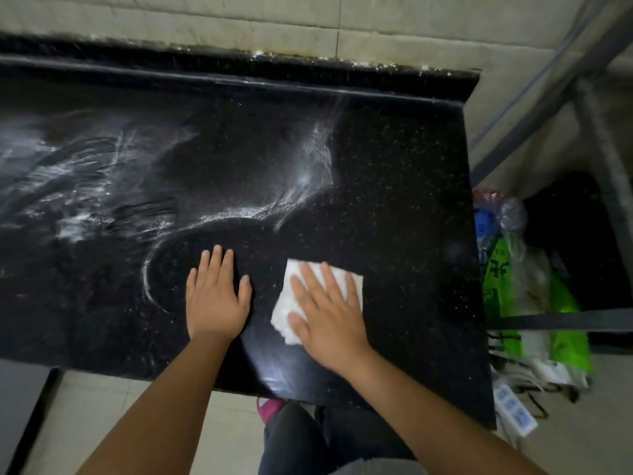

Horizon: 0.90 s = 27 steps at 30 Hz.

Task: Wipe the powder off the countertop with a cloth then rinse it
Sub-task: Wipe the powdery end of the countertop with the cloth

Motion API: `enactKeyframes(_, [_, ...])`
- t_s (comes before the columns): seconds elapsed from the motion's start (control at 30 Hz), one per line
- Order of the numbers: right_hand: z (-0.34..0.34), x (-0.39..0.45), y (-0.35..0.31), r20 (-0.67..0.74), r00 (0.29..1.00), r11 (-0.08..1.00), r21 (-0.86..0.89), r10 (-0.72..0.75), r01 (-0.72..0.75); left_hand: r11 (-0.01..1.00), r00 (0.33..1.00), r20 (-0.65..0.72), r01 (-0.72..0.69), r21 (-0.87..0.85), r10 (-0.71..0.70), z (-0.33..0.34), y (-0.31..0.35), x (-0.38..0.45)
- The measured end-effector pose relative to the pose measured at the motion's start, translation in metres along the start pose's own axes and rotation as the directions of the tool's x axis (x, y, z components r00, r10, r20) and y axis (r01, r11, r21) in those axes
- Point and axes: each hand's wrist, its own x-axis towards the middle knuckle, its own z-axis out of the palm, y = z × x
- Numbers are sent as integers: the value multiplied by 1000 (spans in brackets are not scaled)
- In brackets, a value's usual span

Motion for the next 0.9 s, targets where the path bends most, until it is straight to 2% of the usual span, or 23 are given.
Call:
enactKeyframes(0.07, [13, -45, 9, -12, 997, 996, -40, -74, 74, 1000, 1000, -2, 2, 0, -2, 0, 1, 0])
enactKeyframes(0.13, [23, -87, 36, -28, 997, 994, -76, -76, 74, 1000, 1000, -7, 5, -2, -5, 0, 2, -1])
enactKeyframes(0.27, [20, -131, 93, -14, 990, 989, -57, 138, -139, 1000, 1000, -4, 16, 17, -16, 0, 3, -4])
enactKeyframes(0.4, [-6, -97, 137, 83, 902, 905, 12, 423, -425, 996, 998, 33, 45, 78, -48, -2, 7, -4])
enactKeyframes(0.5, [-27, -40, 138, 19, 874, 874, 11, 486, -486, 993, 995, 61, 69, 100, -75, -4, 8, -5])
enactKeyframes(0.57, [-29, 0, 125, 59, 848, 848, 35, 526, -529, 992, 996, 61, 65, 104, -72, -5, 8, -5])
enactKeyframes(0.67, [-33, 45, 79, 80, 891, 886, 96, 446, -453, 995, 995, 68, 62, 79, -67, -7, 6, -2])
enactKeyframes(0.8, [-18, 50, 5, 76, 986, 986, 73, 147, -152, 998, 998, 39, 38, 42, -40, -4, 0, 1])
enactKeyframes(0.83, [-12, 41, -9, 20, 997, 997, 42, 70, -70, 999, 999, 22, 35, 25, -36, -3, 0, 1])
enactKeyframes(0.9, [0, 16, -23, 14, 999, 999, 24, -43, 43, 999, 999, -4, 32, 12, -32, -1, 0, 1])
